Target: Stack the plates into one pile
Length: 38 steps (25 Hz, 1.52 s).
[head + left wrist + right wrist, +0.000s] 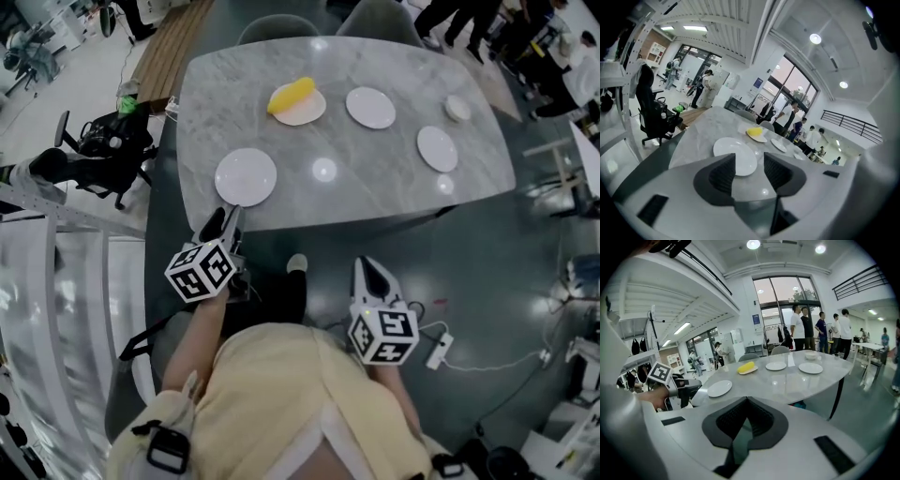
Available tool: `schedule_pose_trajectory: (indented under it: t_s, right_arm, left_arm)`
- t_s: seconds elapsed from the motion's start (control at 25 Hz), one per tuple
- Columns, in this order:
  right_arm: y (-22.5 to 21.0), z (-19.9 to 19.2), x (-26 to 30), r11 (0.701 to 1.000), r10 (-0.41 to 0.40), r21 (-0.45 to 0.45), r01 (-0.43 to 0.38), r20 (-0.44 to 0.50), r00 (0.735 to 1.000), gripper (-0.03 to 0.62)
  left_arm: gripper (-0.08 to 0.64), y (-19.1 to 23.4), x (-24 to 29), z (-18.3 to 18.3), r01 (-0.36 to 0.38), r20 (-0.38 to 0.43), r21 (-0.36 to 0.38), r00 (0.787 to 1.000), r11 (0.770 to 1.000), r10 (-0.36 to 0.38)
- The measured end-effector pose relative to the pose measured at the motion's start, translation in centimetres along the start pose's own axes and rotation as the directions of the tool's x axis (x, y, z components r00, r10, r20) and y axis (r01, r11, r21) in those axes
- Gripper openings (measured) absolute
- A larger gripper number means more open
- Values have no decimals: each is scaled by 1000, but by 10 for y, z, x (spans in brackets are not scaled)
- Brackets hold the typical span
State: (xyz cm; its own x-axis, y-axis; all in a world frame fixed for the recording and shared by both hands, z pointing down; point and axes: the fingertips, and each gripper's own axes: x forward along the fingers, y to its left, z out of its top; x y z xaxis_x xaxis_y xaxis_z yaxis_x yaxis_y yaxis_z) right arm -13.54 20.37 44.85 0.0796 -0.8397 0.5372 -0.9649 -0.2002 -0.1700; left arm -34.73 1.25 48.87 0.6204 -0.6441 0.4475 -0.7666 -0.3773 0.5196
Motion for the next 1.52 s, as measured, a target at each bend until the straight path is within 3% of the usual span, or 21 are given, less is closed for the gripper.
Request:
schedule_pose_trajectory:
  t_s: [0.28,0.44,0.96,1.2,1.4,1.52]
  right_arm:
    - [-13,20,38,999,31,-39,-32,-30,999,3]
    - [-15,26,64,996,63,-54,-67,-70,996,3]
    - [-6,48,150,975,167,-115,-188,-168,971,3]
    - [16,63,189,947,219,-186,-261,-220,951,3]
    - [34,66,210,922,245,-233,-309,-265,933,3]
    - [41,64,216,910,251,-254,-326,-287,925,3]
  left_arm:
    - [170,44,35,-1,-169,-59,12,984,986,169]
    - [169,62,50,1,-226,-84,32,970,974,228]
    - [169,89,85,3,-310,-165,82,933,947,319]
    - [169,92,92,4,-335,-168,146,919,931,357]
    - [169,97,96,3,-367,-180,142,904,919,388]
    - [167,99,95,2,-389,-175,176,892,904,418]
